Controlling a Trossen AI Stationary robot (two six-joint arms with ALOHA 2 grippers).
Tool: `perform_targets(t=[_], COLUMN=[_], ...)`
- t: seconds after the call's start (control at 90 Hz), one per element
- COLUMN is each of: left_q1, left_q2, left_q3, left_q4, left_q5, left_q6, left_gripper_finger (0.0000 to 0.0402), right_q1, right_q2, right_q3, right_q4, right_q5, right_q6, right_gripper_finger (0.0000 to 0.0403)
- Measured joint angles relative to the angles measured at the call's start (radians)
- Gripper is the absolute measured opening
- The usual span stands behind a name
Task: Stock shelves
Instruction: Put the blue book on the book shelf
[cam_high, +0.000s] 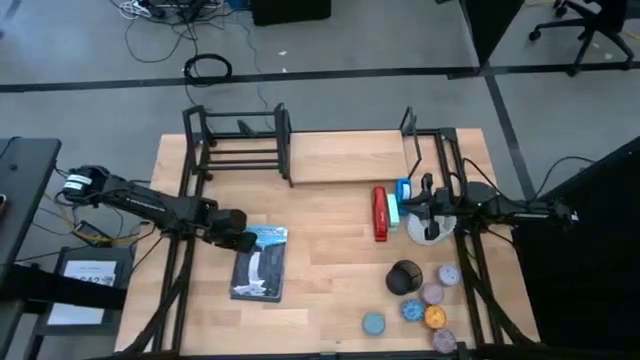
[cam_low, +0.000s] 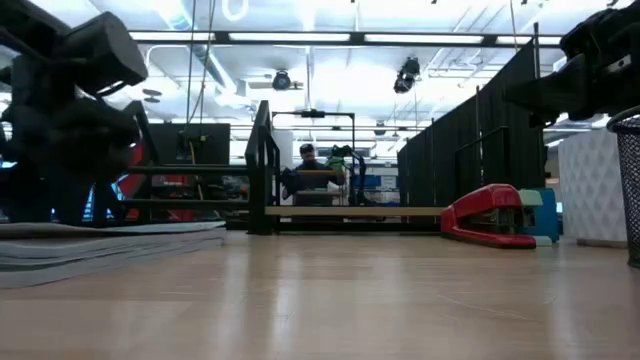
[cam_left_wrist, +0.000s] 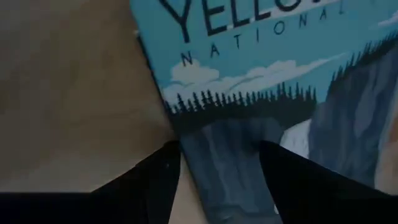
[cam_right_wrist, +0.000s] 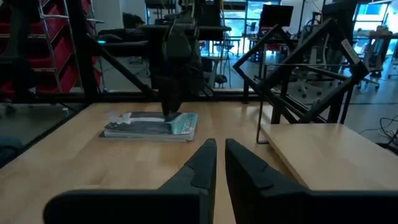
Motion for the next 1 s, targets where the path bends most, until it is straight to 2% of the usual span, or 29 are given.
perform_targets(t=[0.156, 0.244, 0.533, 0.611, 0.756, 1.0], left_q1=[-0.004, -0.004, -0.016, -0.018, -0.017, -0.017], left_q2=[0.026, 0.027, 0.03, 0.033, 0.041, 0.043], left_q3=[0.005, 0.005, 0.019, 0.033, 0.076, 0.213], left_q4=[-0.016, -0.023, -0.043, -0.063, -0.155, -0.382], left_q5=[-0.033, -0.097, -0.236, -0.263, -0.297, -0.326], left_q6=[0.022, 0.031, 0.035, 0.031, 0.031, 0.036], left_gripper_finger=[0.0191, 0.017, 0.0039, 0.0014, 0.0, 0.0002], right_q1=[0.0, 0.0, 0.0, 0.0, 0.0, 0.0], right_q2=[0.002, 0.003, 0.003, 0.003, 0.003, 0.003], right_q3=[0.0, 0.0, 0.0, 0.0, 0.0, 0.0], right_q4=[0.011, 0.008, 0.017, 0.017, 0.017, 0.017], right_q5=[0.0, 0.0, 0.002, 0.002, 0.002, 0.002], right_q6=[0.0, 0.0, 0.0, 0.0, 0.0, 0.0], right_gripper_finger=[0.0007, 0.0007, 0.0007, 0.0007, 0.0007, 0.0007])
